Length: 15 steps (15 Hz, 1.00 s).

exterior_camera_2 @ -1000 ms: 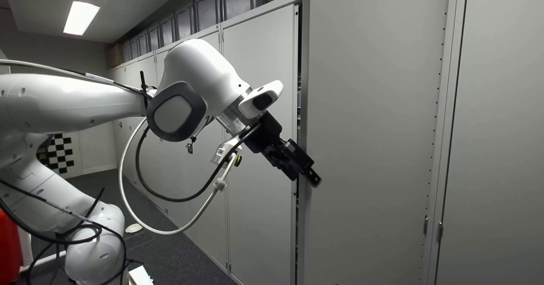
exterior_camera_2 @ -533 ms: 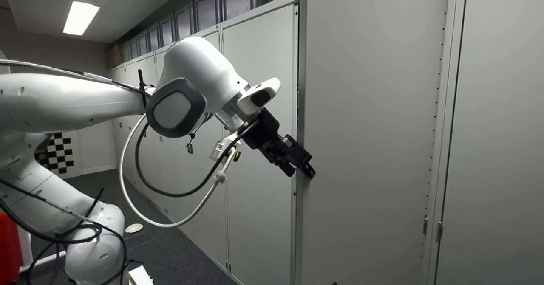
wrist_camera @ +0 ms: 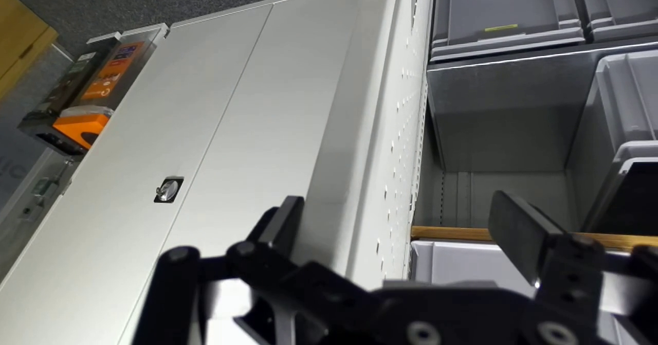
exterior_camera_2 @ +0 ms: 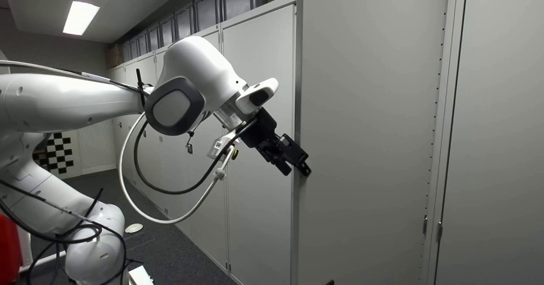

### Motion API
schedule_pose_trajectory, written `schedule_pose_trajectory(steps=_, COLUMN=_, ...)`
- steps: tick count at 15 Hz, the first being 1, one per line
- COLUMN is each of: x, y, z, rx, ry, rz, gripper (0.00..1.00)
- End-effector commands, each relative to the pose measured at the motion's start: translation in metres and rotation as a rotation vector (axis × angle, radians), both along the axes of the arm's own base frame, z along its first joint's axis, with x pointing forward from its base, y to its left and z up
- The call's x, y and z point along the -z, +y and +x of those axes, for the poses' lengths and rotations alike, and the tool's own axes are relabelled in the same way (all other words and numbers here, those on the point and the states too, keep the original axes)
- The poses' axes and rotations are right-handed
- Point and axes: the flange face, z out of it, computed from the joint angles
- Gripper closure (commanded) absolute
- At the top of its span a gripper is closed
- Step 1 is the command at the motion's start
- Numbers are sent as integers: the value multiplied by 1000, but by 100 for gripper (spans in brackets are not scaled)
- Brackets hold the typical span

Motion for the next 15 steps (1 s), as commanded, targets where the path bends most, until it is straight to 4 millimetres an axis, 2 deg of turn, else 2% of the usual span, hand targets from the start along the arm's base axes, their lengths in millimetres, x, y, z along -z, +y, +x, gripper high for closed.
schedule_pose_trajectory(steps=1, x=-19, y=20, z=26, rx=-82, ry=-28, rz=-30, gripper=0)
schedule_pose_trajectory(steps=15, x=-32, y=45, z=42, rx=-136, ry=-22, rz=-41, gripper=0)
